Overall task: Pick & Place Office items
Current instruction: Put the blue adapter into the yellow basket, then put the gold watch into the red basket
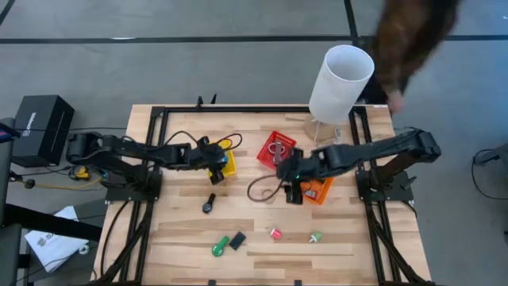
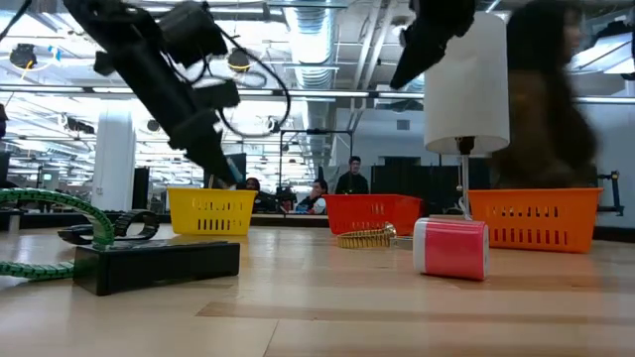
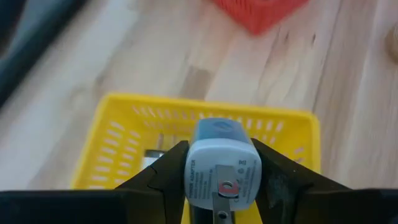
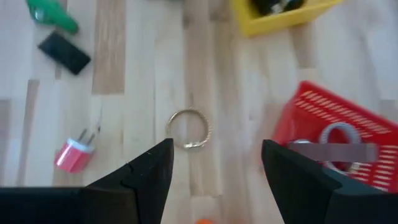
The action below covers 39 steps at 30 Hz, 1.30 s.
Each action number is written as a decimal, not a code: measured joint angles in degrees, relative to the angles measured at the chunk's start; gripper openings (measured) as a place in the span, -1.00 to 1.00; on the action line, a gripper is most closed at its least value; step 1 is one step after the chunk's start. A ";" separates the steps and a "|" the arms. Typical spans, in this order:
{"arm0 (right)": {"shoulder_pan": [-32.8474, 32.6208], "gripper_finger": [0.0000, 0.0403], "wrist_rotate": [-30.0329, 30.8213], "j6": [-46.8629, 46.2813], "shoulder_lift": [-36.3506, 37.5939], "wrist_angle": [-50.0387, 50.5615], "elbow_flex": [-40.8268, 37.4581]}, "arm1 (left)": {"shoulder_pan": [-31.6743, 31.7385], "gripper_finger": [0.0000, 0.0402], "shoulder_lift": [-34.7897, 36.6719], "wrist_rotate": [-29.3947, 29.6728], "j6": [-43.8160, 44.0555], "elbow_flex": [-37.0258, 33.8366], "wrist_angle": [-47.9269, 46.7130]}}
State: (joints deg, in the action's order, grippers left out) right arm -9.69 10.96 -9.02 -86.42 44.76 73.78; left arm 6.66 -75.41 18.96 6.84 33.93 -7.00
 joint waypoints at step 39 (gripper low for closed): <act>-10.61 0.16 -3.64 -6.01 -15.33 -5.16 -0.02 | 3.91 -0.06 -3.57 -5.84 -1.38 0.02 2.34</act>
State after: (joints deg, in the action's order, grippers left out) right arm -20.30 7.32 -15.03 -101.74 39.60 73.76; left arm 10.57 -78.99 13.13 5.45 33.95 -4.66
